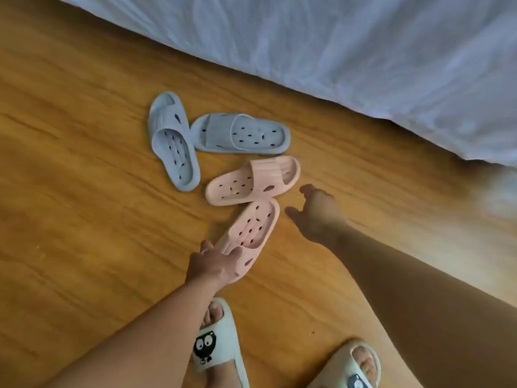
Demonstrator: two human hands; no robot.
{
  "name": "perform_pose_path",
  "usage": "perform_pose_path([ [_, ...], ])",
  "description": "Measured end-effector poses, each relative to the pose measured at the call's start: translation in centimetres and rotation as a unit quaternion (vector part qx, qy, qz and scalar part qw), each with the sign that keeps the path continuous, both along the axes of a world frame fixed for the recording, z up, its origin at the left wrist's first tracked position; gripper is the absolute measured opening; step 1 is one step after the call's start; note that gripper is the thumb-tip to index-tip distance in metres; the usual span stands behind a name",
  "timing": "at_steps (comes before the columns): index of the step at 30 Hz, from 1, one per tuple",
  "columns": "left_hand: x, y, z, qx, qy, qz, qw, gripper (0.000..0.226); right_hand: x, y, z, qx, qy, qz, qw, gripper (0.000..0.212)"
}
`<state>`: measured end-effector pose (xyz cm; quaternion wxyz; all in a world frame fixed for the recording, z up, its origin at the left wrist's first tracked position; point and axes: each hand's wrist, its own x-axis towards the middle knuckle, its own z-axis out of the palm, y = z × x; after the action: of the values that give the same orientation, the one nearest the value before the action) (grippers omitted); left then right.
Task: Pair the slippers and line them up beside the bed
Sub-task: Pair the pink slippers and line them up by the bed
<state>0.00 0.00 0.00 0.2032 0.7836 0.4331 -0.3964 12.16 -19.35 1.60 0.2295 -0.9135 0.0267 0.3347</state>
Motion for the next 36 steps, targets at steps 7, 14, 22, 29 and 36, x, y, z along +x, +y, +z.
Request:
perform_pose_path([
  [7,-1.5,-2.3,-10.4,0.075,-0.035,0.054,0.995,0.089,5.1,6.9,-10.0,-0.027,-0.08,0.036,0.996,0.069],
  [14,-1.8,-3.3,-11.4,0.101,-0.065,0.056,0.991,0.048,7.2,7.5,-11.9,-0.062,-0.073,0.061,0.994,0.076],
  [22,1.9,-4.0,-7.7,-0.01,-0.196,-0.103,0.975,0.049,10.0,-9.9,-6.8,-0.014,-0.024,-0.011,1.0,0.075],
  [29,11.1,-9.0,-8.0,-0.162,-0.217,-0.413,0.87,0.075,5.4,-24.7,-5.7,-0.068,-0.029,0.07,0.995,0.082],
  [36,16.3,-18.4,-9.7,-0.182,-0.218,-0.638,0.716,0.077,1.0,-24.8,-9.4,-0.078,-0.081,0.201,0.973,0.075],
])
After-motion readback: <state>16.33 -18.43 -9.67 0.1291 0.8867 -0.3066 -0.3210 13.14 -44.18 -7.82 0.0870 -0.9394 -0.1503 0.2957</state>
